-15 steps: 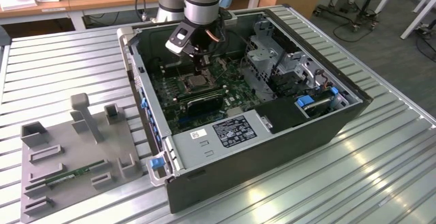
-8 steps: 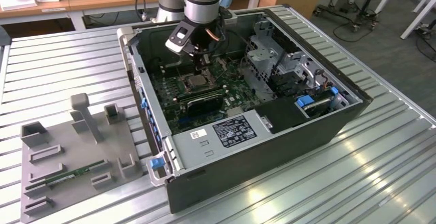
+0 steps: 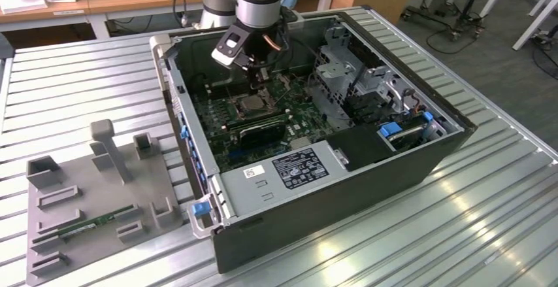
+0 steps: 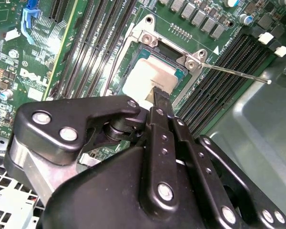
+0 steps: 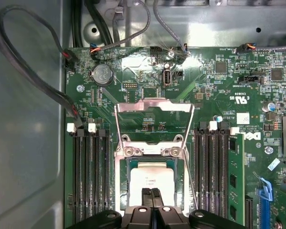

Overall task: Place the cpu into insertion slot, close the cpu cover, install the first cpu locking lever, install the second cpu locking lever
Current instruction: 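Close the cpu cover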

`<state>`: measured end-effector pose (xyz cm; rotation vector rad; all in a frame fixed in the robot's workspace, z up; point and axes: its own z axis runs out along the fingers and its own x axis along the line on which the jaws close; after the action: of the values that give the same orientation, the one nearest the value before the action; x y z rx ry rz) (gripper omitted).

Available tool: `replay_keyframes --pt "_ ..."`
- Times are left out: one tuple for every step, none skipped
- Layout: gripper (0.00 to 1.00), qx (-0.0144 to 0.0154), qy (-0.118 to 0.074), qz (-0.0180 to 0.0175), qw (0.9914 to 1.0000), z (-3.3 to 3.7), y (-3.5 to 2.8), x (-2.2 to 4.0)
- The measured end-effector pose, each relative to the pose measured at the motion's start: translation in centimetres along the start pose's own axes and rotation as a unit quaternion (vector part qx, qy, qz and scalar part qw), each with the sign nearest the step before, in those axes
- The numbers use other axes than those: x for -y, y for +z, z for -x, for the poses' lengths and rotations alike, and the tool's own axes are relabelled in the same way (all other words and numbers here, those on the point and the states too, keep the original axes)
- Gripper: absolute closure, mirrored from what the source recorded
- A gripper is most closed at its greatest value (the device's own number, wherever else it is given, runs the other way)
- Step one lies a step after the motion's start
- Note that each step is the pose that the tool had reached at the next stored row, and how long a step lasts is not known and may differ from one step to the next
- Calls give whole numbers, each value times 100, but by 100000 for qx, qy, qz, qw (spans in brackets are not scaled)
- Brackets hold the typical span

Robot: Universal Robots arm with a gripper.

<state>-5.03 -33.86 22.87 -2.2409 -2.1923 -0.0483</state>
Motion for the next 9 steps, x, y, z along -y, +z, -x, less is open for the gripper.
replay_keyframes --pt "89 -6 -1 3 100000 0 -8 0" --pt "89 -8 0 5 100000 -1 -16 0" --pt "89 -6 0 4 100000 -1 -24 0" --pt "89 -3 -2 2 100000 -1 -29 -1" --pt "89 -13 -2 9 100000 -1 -31 -1" --pt "89 -20 -2 12 100000 -2 -31 -1" --pt "89 -22 -2 12 100000 -1 -31 -1" --pt "89 -5 0 2 100000 -1 -33 -1" --pt "89 -7 0 3 100000 -1 -33 -1"
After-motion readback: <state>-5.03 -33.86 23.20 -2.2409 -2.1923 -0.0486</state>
